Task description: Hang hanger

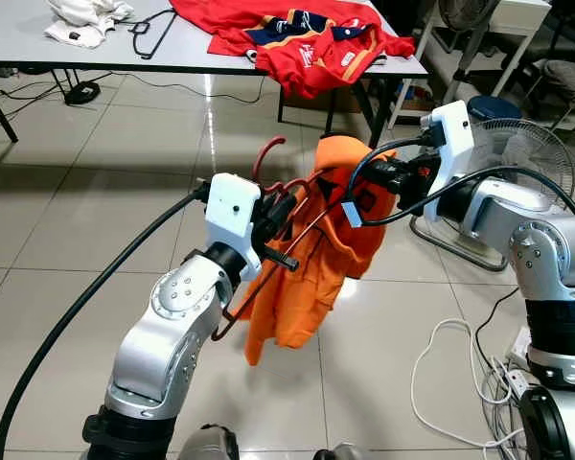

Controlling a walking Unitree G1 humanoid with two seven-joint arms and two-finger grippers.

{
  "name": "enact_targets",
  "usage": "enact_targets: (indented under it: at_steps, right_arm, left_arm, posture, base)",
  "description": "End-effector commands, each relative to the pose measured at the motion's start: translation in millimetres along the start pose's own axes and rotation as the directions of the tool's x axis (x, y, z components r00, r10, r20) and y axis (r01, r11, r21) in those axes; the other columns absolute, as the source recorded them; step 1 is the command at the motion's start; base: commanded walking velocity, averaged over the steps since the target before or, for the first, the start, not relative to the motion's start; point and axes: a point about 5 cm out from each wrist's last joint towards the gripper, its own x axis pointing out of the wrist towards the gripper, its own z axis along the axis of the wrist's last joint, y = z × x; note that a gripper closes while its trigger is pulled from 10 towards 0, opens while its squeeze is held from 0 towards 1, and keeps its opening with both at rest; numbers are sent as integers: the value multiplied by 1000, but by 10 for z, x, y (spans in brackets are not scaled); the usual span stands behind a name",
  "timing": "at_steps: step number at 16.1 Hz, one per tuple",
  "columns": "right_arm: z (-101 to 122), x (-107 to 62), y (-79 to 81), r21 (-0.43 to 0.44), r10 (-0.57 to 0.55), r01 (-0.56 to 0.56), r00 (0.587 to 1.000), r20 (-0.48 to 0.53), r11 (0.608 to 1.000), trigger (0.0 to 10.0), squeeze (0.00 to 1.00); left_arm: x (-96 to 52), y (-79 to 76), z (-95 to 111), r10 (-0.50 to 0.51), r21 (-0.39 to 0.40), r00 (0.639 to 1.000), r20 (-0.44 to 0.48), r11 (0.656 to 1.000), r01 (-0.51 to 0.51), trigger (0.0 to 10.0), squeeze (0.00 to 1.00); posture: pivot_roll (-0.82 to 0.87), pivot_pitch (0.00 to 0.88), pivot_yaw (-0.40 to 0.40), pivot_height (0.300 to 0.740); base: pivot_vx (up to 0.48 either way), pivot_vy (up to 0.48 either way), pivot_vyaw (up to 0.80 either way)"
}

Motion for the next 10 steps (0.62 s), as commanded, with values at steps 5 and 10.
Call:
enact_targets:
  at_steps: [5,10]
  right_arm:
    - [94,-37,56,-61,52,-50,998,39,997,10000,0]
    - [200,-20,53,-78,60,-53,995,83,995,10000,0]
  left_arm:
    - [30,72,132,71,-10,994,81,998,-70,10000,0]
    - [23,-136,76,-87,54,995,48,995,84,10000,0]
  posture:
    - [-103,33,-49,740]
    - [-107,31,-49,740]
  base:
    - [0,0,0]
    - [0,0,0]
